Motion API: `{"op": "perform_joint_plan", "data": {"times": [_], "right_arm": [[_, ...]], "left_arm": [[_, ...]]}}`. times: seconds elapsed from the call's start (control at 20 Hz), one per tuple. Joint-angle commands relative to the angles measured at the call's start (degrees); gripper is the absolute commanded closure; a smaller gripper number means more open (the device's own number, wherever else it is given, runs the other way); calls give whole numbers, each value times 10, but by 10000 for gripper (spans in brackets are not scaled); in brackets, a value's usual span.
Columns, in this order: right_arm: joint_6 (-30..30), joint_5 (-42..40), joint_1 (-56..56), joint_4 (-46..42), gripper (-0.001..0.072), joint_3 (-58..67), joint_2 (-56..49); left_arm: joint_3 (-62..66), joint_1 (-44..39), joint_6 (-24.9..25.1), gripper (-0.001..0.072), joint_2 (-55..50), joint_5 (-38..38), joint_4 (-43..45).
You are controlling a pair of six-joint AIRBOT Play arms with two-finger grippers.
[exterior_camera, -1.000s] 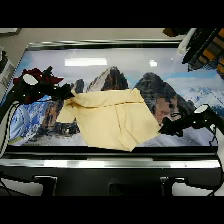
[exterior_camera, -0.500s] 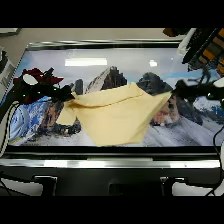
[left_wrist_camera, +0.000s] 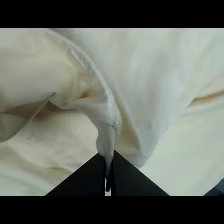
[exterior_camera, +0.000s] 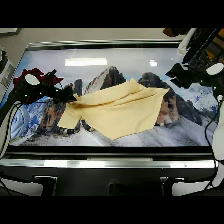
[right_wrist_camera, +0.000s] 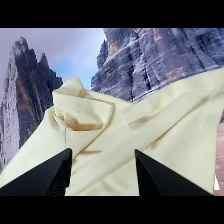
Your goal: Fold the clothes and pants, and hang the long-sleeved shirts on hangers.
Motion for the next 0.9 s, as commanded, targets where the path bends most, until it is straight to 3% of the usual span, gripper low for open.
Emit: {"op": "perform_joint_plan", "data": {"times": [0.0,0.1,0.2,0.35,0.4,0.45,0.55,0.85], "right_arm": [[-55,163,-51,-8,287,8,21],[-82,266,-89,-13,313,-11,34],[-84,277,-89,-10,325,-91,61],[-86,191,-31,45,296,-292,122],[-86,152,2,61,200,-357,140],[-85,117,35,70,150,-408,150],[-82,67,94,78,150,-463,154],[15,-56,193,75,149,-485,141]], "left_arm": [[0,-2,-6,691,0,-3,0],[0,-2,-6,691,0,-4,0],[0,-2,-6,691,0,-4,0],[0,-2,-6,690,0,-5,0],[0,-2,-6,690,0,-6,0],[0,-2,-6,690,0,-6,0],[0,-3,-6,690,0,-6,0],[0,-3,-6,689,-2,-5,0]]}}
